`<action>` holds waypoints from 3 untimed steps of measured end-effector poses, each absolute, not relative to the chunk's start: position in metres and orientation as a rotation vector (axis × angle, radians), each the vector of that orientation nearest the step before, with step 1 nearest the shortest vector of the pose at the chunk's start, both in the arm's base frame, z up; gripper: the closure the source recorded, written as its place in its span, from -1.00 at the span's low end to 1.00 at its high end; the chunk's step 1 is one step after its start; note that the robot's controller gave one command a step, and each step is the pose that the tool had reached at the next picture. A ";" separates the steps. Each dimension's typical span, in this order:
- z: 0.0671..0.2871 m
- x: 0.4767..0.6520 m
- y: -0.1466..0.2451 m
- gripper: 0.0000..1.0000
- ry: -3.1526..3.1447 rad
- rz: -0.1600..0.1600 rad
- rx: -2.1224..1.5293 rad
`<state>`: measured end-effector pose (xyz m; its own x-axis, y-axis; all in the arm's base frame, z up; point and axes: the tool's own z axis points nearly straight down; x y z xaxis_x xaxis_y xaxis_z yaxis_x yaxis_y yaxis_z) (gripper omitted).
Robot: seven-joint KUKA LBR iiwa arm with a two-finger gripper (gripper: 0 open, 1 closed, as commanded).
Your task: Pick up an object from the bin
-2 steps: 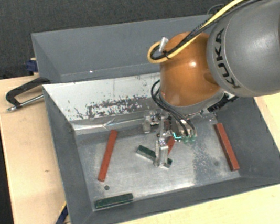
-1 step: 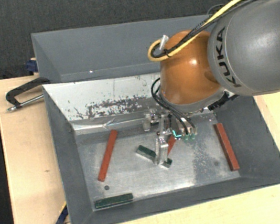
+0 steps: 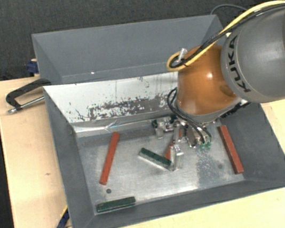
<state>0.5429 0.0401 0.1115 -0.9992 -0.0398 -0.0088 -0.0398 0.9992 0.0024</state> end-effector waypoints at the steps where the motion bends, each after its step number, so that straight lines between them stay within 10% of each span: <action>1: 0.083 0.568 0.022 -1.00 3.141 -0.003 0.024; 2: 0.071 0.548 0.007 1.00 3.070 0.001 -0.654; 3: 0.071 0.548 0.007 1.00 3.070 0.001 -0.653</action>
Offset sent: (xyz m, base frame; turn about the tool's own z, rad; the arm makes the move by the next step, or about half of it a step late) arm 0.0036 -0.0333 -0.0415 -0.3809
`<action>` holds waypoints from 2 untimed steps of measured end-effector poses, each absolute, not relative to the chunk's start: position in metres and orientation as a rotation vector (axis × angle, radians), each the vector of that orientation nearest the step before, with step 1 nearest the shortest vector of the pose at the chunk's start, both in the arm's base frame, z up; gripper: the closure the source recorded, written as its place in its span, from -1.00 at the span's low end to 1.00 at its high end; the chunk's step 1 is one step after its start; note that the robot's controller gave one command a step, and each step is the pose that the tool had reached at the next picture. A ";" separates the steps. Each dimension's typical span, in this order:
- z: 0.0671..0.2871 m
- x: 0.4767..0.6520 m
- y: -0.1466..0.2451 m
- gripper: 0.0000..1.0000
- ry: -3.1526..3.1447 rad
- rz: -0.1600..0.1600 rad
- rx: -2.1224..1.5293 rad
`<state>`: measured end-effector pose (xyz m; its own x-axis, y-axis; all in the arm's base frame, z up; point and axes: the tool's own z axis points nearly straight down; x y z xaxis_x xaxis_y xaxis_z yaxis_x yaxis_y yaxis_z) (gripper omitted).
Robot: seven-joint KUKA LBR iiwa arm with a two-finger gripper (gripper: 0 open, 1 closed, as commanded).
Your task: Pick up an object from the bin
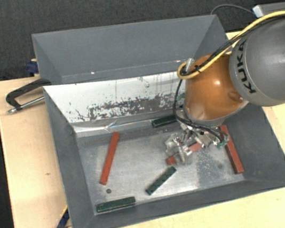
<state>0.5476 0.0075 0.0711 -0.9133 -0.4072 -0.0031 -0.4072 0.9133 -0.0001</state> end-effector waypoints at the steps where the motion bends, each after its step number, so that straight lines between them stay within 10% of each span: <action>1: 0.072 0.547 0.008 1.00 3.068 0.001 -0.660; 2: 0.092 0.575 -0.014 1.00 2.816 0.001 -1.380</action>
Offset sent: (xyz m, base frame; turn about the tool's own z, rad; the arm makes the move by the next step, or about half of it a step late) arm 0.0258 -0.0226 0.0203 -0.4947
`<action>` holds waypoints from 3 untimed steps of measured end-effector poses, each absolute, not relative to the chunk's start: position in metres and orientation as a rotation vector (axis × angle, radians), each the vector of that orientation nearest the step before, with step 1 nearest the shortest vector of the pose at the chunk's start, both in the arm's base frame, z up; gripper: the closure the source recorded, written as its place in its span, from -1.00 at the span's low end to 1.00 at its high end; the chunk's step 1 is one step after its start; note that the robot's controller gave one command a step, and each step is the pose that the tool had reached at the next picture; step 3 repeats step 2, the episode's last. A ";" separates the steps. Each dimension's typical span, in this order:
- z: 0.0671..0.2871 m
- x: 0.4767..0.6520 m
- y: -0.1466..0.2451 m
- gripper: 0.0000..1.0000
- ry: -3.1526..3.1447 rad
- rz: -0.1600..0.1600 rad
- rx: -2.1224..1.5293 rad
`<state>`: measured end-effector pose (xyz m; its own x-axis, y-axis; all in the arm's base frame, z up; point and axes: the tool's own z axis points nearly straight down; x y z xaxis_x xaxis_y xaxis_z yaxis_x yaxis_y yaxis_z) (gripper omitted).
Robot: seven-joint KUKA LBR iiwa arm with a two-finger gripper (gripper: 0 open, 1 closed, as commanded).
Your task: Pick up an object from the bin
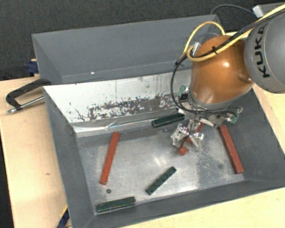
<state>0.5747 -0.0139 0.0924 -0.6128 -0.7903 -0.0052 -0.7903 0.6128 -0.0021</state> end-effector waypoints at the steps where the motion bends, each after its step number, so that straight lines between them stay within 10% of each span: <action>1: 0.092 0.575 -0.014 1.00 2.817 0.002 -1.380; 2: 0.234 0.551 -0.019 1.00 2.835 0.000 -1.340; 3: 0.234 0.551 -0.019 1.00 2.835 0.000 -1.340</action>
Offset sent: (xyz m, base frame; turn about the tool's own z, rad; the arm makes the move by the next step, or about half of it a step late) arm -0.0255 -0.0062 0.1402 0.0249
